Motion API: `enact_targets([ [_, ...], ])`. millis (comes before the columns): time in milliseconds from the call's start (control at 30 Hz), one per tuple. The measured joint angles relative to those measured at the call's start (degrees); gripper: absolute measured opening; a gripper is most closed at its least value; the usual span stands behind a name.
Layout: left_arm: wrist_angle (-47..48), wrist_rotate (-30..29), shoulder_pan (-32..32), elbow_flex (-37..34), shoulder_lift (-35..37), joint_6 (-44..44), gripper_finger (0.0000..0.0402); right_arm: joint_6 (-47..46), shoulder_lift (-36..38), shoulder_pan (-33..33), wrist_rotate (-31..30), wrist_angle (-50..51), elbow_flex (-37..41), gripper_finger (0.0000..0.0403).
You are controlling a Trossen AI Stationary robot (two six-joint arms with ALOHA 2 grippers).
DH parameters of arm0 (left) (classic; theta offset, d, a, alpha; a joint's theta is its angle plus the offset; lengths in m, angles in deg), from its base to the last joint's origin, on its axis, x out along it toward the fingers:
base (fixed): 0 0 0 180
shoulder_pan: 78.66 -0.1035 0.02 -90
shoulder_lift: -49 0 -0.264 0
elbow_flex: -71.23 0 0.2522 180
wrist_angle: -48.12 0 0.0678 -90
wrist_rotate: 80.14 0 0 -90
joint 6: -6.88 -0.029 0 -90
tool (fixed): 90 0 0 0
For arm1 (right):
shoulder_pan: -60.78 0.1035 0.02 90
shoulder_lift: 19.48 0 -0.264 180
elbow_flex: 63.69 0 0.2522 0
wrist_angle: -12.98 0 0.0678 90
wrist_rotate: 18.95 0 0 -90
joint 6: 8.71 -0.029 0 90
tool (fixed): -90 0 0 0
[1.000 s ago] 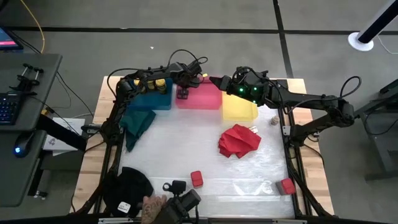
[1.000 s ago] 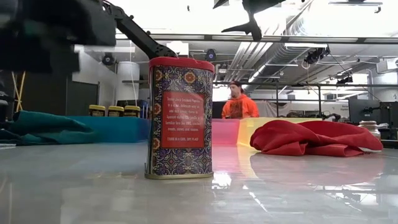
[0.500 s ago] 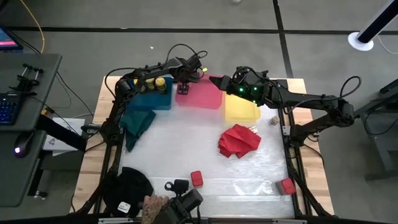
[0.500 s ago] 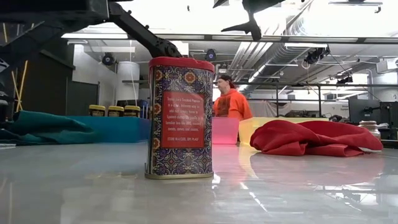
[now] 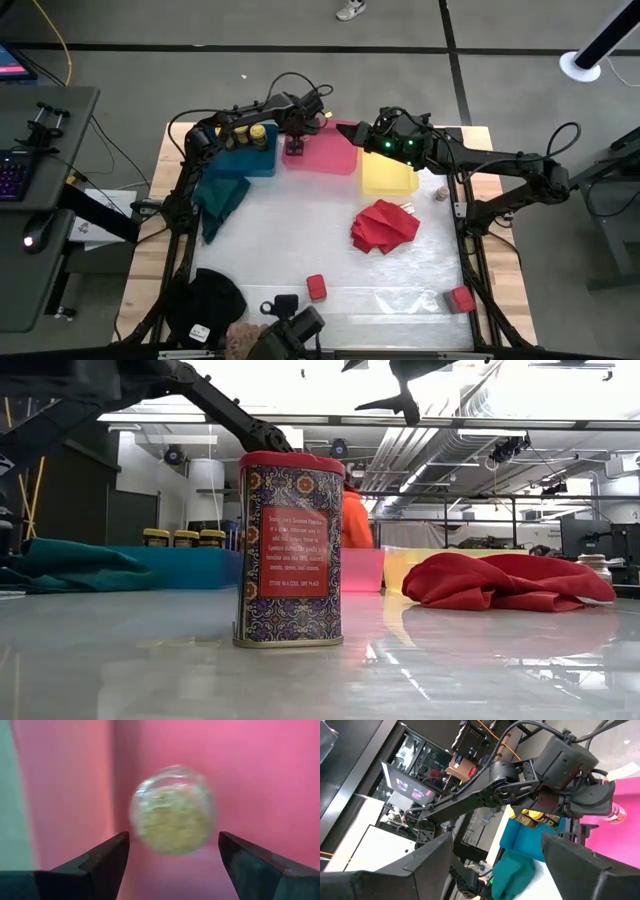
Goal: Sort spices by type
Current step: Put the left brown seasoning bottle into the pink bin
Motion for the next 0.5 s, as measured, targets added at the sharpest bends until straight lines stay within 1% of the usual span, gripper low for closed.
enact_targets([
  [200,2.86,5.70,0.28,0.00,0.00,4.95,0.0294,0.80,0.00,0.00,0.02,0.00,0.00,0.0296],
  [500,5.21,6.74,3.07,0.00,0.02,10.18,0.0294,0.95,0.00,0.00,0.02,0.00,0.00,0.0296],
])
